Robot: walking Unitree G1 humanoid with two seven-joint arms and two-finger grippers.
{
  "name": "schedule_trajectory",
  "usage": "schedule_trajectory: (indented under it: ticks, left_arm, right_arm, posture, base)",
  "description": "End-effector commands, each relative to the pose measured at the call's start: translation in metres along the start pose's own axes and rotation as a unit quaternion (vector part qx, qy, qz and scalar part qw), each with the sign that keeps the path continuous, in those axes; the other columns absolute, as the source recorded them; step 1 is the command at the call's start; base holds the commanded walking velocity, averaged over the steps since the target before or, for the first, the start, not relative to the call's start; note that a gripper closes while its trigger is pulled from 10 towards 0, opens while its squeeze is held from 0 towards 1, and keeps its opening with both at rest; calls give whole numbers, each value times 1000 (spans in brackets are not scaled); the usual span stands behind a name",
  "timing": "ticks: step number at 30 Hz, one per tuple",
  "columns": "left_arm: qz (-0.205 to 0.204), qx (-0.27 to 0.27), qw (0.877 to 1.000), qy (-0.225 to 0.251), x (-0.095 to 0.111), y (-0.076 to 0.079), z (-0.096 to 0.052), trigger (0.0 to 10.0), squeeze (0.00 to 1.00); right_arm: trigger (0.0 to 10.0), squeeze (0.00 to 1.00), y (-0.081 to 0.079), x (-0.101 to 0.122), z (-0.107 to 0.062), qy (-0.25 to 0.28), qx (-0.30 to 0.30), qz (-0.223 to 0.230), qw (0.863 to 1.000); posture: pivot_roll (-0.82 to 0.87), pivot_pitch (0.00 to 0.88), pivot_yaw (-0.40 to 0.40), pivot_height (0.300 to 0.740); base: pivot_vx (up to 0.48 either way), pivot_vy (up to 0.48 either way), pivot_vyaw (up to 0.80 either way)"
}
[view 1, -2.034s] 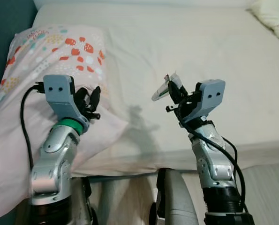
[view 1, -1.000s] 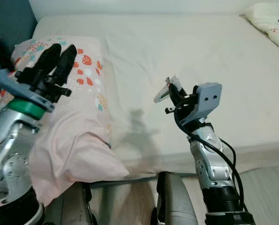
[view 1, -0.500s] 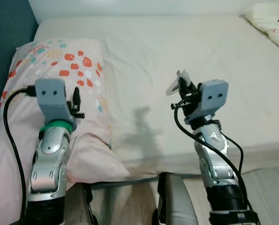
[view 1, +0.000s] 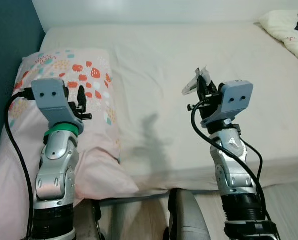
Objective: Clean up the room
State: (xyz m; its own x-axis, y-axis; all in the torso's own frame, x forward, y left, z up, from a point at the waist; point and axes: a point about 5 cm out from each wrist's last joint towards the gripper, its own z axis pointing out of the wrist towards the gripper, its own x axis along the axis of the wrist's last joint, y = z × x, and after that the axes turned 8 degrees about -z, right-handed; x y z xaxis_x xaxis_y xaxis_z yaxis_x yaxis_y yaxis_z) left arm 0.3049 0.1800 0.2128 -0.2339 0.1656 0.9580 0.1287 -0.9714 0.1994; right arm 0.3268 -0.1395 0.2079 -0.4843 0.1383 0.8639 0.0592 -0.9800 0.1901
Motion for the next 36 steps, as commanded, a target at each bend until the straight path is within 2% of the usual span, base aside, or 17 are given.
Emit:
schedule_trajectory:
  ticks: [1, 10, 24, 36]
  left_arm:
    - [-4, -7, 1000, -1, -2, 3, 1, 10000, 0]
    - [-9, -36, 999, 0, -1, 15, 3, 10000, 0]
    - [-8, -53, 999, -3, -4, 21, 4, 10000, 0]
    - [-11, -69, 998, -8, -6, 26, 2, 10000, 0]
  right_arm:
    - [10000, 0, 1, -2, -1, -2, -2, -2, 1000]
    - [10000, 0, 2, -5, 0, -5, -2, -3, 1000]
    - [10000, 0, 4, -7, 0, -9, -8, -3, 1000]
    - [10000, 0, 2, -10, -2, -10, -13, -1, 1000]
  posture:
    - [-35, 33, -4, 640]
    - [-38, 24, -4, 675]
    - [-40, 12, 0, 738]
    - [-41, 18, 4, 740]
  base:
    - [0, 0, 0]
    - [0, 0, 0]
    - [0, 0, 0]
    - [0, 0, 0]
